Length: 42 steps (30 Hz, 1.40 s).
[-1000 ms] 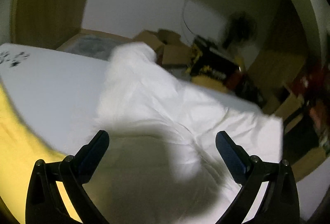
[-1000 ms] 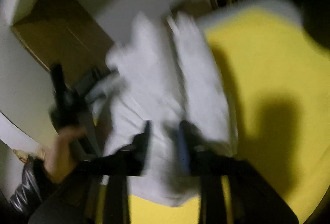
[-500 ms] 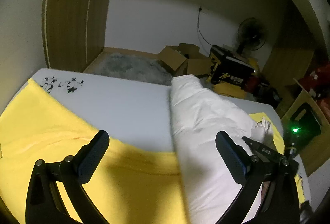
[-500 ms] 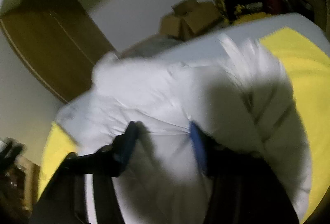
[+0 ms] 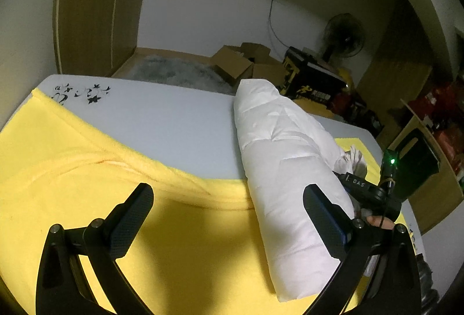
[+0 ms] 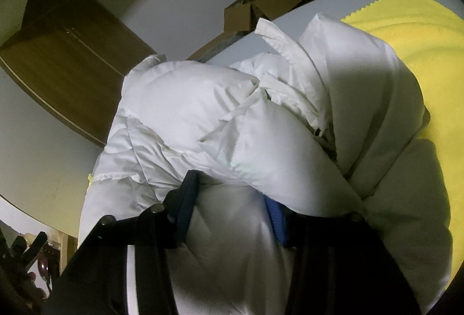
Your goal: Fold large clothes
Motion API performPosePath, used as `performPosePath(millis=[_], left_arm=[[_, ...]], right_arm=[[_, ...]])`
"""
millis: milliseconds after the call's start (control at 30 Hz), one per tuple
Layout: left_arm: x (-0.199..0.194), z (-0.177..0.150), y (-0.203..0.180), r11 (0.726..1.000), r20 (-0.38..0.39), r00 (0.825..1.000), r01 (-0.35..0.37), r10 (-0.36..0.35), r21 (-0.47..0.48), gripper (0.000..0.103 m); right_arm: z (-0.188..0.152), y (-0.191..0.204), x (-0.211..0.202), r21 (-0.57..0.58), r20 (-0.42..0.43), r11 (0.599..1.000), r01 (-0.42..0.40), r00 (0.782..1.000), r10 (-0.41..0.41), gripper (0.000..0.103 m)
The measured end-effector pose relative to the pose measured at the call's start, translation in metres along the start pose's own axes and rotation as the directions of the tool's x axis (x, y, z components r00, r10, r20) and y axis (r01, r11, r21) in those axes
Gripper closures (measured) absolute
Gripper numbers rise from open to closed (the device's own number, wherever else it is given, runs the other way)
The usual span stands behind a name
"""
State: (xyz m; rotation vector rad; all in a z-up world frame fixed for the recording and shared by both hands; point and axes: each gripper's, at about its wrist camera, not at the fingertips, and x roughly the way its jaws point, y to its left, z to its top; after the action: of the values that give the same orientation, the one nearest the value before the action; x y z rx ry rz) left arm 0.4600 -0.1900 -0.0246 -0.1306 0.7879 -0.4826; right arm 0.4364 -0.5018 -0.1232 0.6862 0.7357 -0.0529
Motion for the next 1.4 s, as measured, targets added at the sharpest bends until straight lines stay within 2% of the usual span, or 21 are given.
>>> performPosePath(millis=[100,133,167,233,300,333,433,533,633,700,767,867,967,1300,1367,1400], left_arm=[[-0.001,-0.006,0.000,1.000,-0.033,0.999,0.001,-0.002,-0.008,0.000],[-0.002,-0.008,0.001,1.000,-0.042,0.999,0.004,-0.005,-0.007,0.000],[-0.004,-0.010,0.002,1.000,-0.051,0.999,0.005,-0.005,-0.003,0.000],[-0.007,-0.012,0.007,1.000,-0.051,0.999,0.007,-0.007,-0.004,0.000],[-0.011,-0.014,0.013,1.000,-0.052,0.999,0.015,-0.016,-0.011,0.000],[-0.013,-0.016,0.016,1.000,-0.055,0.998,0.023,-0.024,-0.015,0.000],[-0.018,-0.024,0.026,0.998,-0.064,0.997,0.045,-0.047,-0.038,0.000],[-0.019,-0.033,0.033,0.996,-0.083,0.994,0.061,-0.066,-0.062,0.000],[-0.019,-0.041,0.034,0.995,-0.100,0.992,0.071,-0.079,-0.075,0.000],[-0.021,-0.046,0.032,0.994,-0.110,0.990,0.078,-0.086,-0.076,0.000],[-0.024,-0.051,0.028,0.994,-0.120,0.988,0.088,-0.096,-0.068,0.000],[-0.030,-0.055,0.025,0.994,-0.126,0.987,0.094,-0.100,-0.052,0.000],[-0.035,-0.058,0.026,0.994,-0.125,0.987,0.098,-0.103,-0.051,0.000],[-0.027,-0.064,0.025,0.991,-0.148,0.982,0.102,-0.114,-0.085,0.000],[-0.022,-0.065,0.024,0.990,-0.157,0.981,0.103,-0.116,-0.092,0.000],[-0.020,-0.064,0.024,0.990,-0.157,0.981,0.103,-0.117,-0.095,0.000]], right_arm=[[-0.004,0.008,-0.005,-0.033,0.041,0.999,0.023,0.999,-0.021,0.057],[-0.004,0.012,-0.005,-0.045,0.045,0.999,0.029,0.999,-0.027,0.048],[-0.006,0.021,-0.015,-0.060,0.051,0.998,0.015,0.999,-0.012,0.022],[-0.013,0.034,-0.044,-0.073,0.095,0.994,-0.083,0.991,0.090,0.000],[-0.023,0.039,-0.096,-0.085,0.164,0.985,-0.148,0.973,0.161,0.000],[-0.028,0.037,-0.119,-0.079,0.172,0.986,-0.148,0.972,0.160,0.000],[-0.044,0.014,-0.172,-0.007,0.146,0.998,-0.067,0.987,0.067,0.000],[-0.065,-0.018,-0.193,0.066,0.099,0.997,-0.036,0.995,0.030,0.000],[-0.087,-0.047,-0.182,0.155,0.013,0.983,-0.100,0.995,0.099,0.000],[-0.094,-0.057,-0.173,0.191,-0.006,0.975,-0.114,0.993,0.117,0.000],[-0.100,-0.059,-0.157,0.212,-0.029,0.967,-0.142,0.988,0.152,0.000],[-0.102,-0.058,-0.137,0.218,-0.056,0.968,-0.124,0.989,0.140,0.000],[-0.105,-0.060,-0.121,0.246,-0.071,0.955,-0.168,0.979,0.190,0.000],[-0.092,-0.054,-0.094,0.221,-0.072,0.970,-0.103,0.990,0.121,0.000],[-0.093,-0.051,-0.090,0.209,-0.063,0.973,-0.101,0.991,0.116,0.007],[-0.092,-0.046,-0.085,0.194,-0.060,0.976,-0.095,0.992,0.109,0.018]])
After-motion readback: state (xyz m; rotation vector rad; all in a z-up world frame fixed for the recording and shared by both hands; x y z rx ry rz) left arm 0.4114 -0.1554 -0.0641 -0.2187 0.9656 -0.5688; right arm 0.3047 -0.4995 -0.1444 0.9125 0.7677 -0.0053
